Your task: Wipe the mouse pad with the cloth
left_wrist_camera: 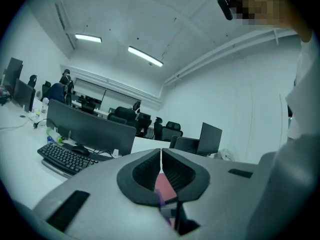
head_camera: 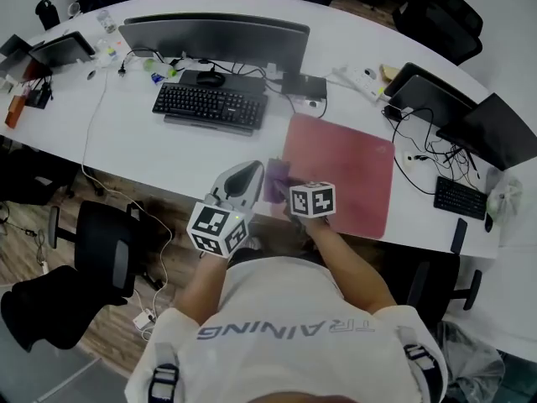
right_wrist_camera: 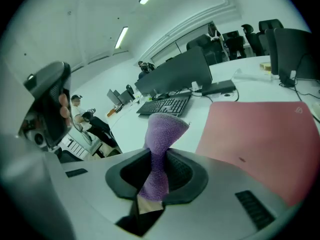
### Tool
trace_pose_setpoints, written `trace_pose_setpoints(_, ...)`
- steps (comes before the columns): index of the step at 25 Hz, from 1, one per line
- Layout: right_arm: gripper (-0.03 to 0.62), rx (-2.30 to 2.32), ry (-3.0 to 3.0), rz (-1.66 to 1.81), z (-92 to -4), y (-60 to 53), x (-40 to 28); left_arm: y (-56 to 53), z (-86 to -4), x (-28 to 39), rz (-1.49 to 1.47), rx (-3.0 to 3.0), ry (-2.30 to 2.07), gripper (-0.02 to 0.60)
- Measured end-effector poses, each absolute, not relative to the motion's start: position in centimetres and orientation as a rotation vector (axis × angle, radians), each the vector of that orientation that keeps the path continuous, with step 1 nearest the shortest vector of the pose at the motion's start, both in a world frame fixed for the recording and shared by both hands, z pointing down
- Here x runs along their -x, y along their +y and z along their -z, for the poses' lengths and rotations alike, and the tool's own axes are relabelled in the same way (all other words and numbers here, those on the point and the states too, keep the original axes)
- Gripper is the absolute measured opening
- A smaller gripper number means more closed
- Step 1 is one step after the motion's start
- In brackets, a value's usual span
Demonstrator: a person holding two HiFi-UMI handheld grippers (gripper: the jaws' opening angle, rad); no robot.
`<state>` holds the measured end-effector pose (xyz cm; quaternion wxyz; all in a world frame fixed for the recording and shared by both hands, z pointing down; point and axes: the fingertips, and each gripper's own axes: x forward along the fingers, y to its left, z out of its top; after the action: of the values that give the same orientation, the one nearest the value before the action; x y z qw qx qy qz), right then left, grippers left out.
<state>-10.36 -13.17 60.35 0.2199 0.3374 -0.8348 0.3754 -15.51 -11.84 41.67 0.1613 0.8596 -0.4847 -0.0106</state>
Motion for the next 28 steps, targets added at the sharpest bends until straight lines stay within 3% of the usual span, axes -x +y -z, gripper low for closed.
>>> trace_pose_setpoints(8, 0.087, -0.887, -2.124, -1.038, -68.3, -11.3, 13.4, -10.7, -42.4, 16.6, 0.005, -2.455, -1.353, 0.038)
trace_pose_setpoints(16, 0.089, -0.882, -2.058, -1.126, -71.0, -10.5, 9.4, -10.6, -42.5, 14.8, -0.015, -2.436, -1.368, 0.038)
trace_pose_setpoints(28, 0.089, -0.931, -2.021, -1.188, -71.7, -9.8, -0.6, -11.4, -42.5, 6.8, -0.066, -2.459, -1.333, 0.038)
